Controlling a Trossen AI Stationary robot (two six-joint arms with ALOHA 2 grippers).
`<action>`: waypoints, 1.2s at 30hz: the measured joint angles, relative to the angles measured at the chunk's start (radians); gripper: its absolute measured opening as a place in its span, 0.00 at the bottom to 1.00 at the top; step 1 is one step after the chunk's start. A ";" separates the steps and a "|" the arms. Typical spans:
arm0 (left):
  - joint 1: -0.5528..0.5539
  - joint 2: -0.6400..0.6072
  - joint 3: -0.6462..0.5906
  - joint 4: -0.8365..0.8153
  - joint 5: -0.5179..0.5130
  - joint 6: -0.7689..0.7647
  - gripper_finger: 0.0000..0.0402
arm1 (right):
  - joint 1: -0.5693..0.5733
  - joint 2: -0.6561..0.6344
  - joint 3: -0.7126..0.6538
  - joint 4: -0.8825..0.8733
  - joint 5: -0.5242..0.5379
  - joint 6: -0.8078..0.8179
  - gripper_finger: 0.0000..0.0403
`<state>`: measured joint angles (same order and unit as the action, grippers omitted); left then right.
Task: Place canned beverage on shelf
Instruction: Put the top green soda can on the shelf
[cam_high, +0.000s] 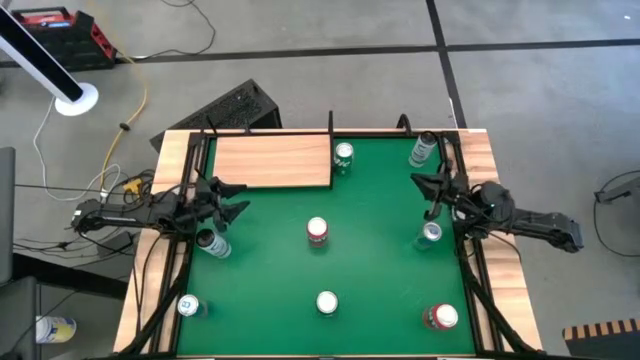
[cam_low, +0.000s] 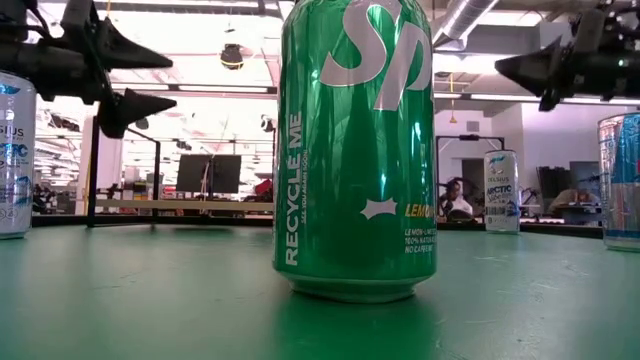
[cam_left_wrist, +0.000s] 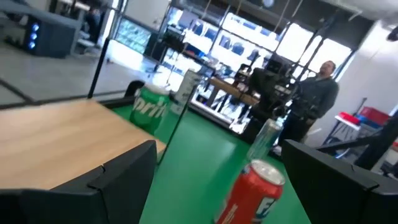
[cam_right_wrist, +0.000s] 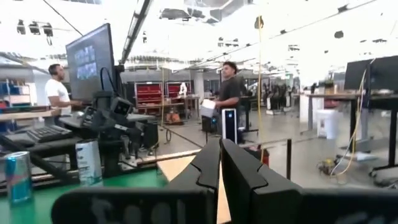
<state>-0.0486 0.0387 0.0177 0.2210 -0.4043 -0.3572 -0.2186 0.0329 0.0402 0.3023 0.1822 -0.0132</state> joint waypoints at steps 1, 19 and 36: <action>0.000 0.000 0.000 0.018 0.002 0.016 0.83 | 0.000 0.010 0.017 0.001 0.000 -0.004 0.11; 0.032 0.000 0.001 0.132 -0.066 0.114 0.83 | -0.039 0.678 0.546 -0.320 0.001 -0.101 0.47; 0.044 0.000 0.001 0.115 0.032 0.067 0.83 | -0.398 1.360 0.960 -0.484 -0.351 -0.222 0.90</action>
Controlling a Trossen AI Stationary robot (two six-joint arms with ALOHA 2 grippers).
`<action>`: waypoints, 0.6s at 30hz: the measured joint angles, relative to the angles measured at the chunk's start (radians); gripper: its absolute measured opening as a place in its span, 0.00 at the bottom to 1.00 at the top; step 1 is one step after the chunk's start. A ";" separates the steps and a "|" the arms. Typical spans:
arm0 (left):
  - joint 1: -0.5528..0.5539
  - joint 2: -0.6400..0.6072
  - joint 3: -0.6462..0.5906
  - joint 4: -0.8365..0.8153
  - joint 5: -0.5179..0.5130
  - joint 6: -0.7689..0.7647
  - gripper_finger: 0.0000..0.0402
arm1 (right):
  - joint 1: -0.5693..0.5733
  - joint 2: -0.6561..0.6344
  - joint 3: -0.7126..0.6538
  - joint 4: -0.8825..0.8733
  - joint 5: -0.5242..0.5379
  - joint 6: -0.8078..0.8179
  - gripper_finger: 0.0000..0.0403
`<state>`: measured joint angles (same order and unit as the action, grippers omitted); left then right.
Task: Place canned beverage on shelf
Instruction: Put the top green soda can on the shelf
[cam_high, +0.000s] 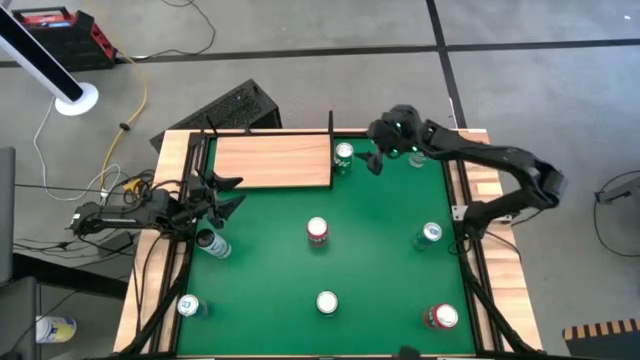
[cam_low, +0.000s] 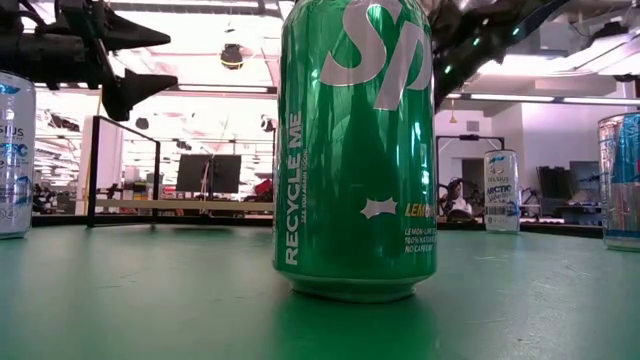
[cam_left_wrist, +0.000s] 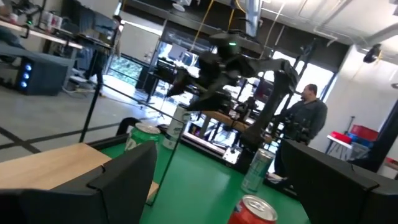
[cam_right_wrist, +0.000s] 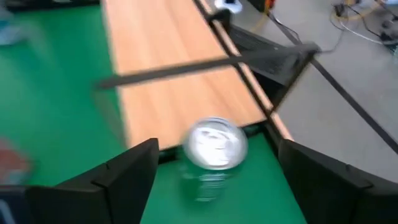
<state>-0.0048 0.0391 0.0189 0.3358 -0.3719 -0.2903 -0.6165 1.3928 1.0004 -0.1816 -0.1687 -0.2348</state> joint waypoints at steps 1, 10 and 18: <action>0.000 0.000 0.000 -0.008 0.000 -0.007 0.83 | -0.013 0.024 0.004 0.013 -0.010 -0.007 0.91; 0.000 0.000 0.000 -0.051 0.000 -0.011 0.83 | -0.052 0.150 0.010 0.117 -0.146 0.024 0.93; 0.000 0.000 0.000 -0.065 0.000 -0.008 0.83 | -0.052 0.239 0.010 0.214 -0.147 0.081 0.93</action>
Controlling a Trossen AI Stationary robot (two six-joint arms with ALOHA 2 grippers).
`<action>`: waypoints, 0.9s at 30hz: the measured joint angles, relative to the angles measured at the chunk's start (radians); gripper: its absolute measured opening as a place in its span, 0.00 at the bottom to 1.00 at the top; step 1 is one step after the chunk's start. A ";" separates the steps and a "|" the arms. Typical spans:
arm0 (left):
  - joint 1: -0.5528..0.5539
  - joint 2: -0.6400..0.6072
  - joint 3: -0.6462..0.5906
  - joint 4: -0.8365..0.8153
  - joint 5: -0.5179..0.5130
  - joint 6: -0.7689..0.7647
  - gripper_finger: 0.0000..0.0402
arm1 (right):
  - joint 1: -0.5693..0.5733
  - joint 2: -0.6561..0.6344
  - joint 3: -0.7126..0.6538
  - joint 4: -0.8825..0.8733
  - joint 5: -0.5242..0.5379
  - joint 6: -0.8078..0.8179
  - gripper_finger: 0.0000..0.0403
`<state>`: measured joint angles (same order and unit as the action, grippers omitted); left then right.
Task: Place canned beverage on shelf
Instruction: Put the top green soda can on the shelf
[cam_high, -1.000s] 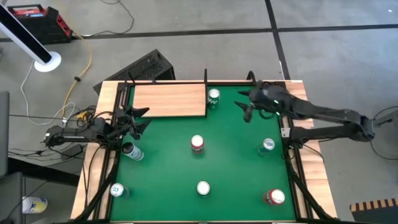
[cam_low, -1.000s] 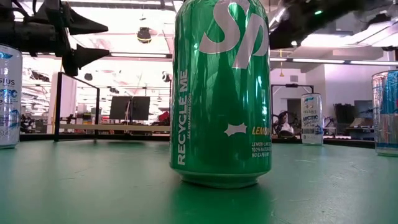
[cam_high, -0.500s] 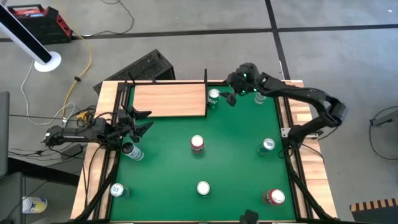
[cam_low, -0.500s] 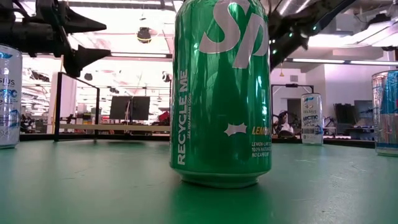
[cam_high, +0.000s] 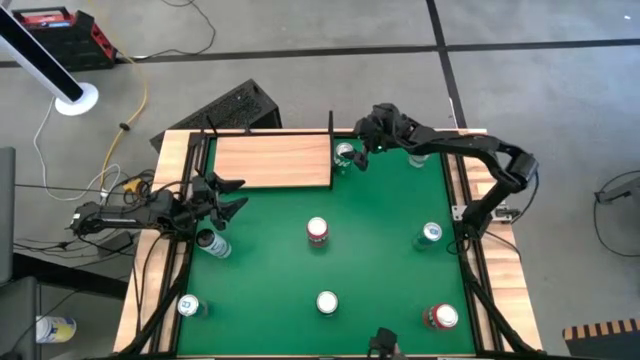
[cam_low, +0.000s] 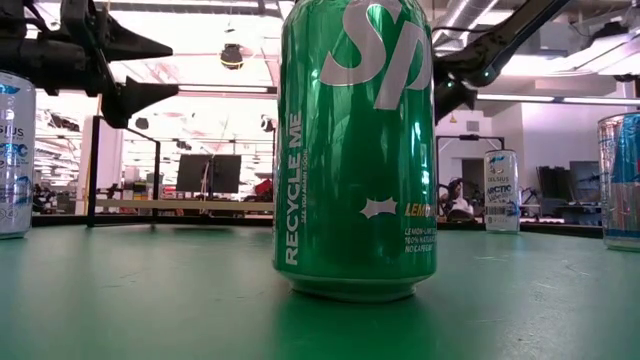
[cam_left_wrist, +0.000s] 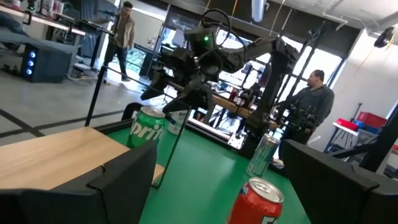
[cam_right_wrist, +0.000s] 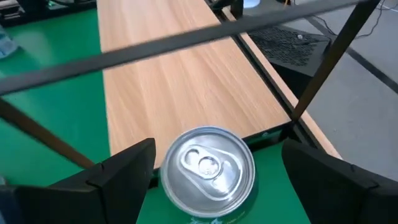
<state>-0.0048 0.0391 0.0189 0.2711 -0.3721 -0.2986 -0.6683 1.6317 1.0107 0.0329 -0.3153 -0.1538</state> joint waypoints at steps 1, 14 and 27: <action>0.000 0.000 0.000 -0.003 0.000 0.000 0.83 | 0.000 0.010 0.000 0.003 0.000 0.009 0.93; 0.000 0.000 0.000 -0.034 -0.006 -0.001 0.83 | 0.040 0.077 -0.001 0.039 0.079 0.023 0.93; 0.000 0.000 0.000 -0.036 -0.008 -0.001 0.83 | 0.031 0.045 0.002 0.003 0.102 0.031 0.68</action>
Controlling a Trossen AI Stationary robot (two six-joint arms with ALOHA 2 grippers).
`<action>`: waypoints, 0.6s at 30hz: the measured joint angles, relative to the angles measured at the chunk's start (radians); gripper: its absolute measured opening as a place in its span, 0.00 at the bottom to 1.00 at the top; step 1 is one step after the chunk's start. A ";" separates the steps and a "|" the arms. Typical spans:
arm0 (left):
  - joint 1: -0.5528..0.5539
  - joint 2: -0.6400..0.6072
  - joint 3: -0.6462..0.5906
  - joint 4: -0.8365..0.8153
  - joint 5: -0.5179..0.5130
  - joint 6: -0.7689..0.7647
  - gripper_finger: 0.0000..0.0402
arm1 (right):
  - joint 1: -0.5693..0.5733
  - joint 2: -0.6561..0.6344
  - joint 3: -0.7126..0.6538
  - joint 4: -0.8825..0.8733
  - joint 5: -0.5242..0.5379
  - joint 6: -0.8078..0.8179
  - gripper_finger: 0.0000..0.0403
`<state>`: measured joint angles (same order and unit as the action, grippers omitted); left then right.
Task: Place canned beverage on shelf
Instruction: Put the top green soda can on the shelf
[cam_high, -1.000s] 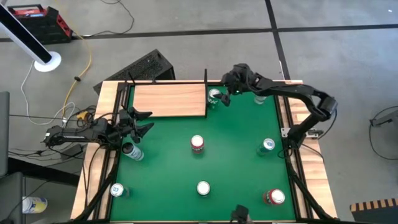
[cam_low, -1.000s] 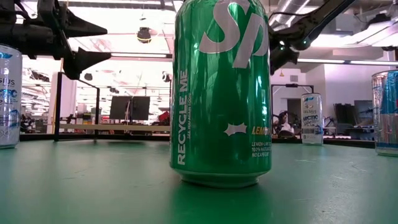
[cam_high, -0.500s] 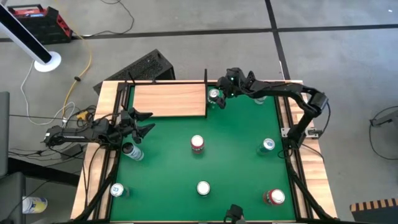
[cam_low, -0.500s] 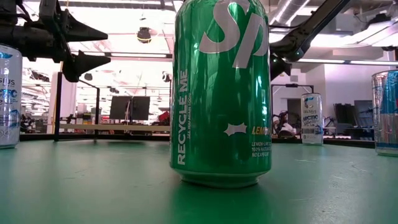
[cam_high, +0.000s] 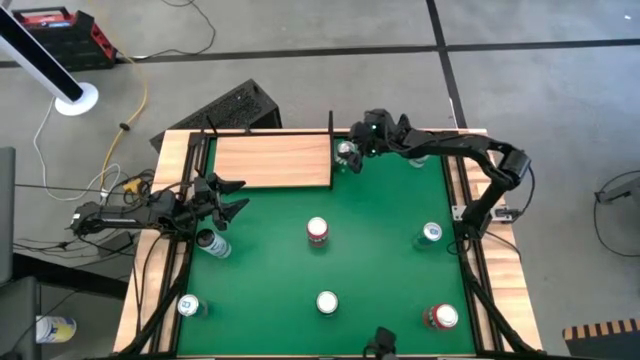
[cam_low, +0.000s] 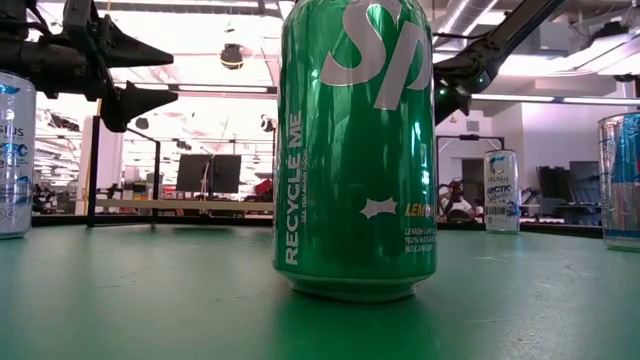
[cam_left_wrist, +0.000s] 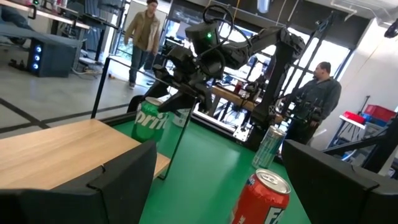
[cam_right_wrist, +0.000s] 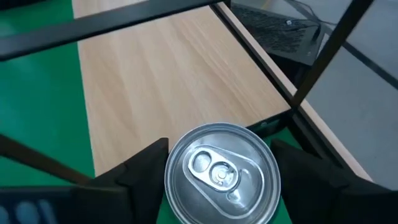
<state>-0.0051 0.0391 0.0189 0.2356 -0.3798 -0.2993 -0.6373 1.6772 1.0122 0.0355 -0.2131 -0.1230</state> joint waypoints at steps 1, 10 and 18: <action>0.000 0.000 0.000 0.000 0.000 0.000 0.83 | 0.000 0.000 0.000 -0.005 0.000 -0.003 0.68; 0.000 0.000 0.000 -0.009 0.002 -0.007 0.83 | -0.002 -0.111 -0.006 -0.081 0.045 -0.023 0.68; 0.000 0.000 0.000 -0.015 0.008 -0.011 0.83 | 0.002 -0.310 -0.005 -0.039 0.087 -0.070 0.68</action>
<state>-0.0051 0.0389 0.0193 0.2205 -0.3717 -0.3101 -0.6353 1.3667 1.0077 -0.0039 -0.1263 -0.1931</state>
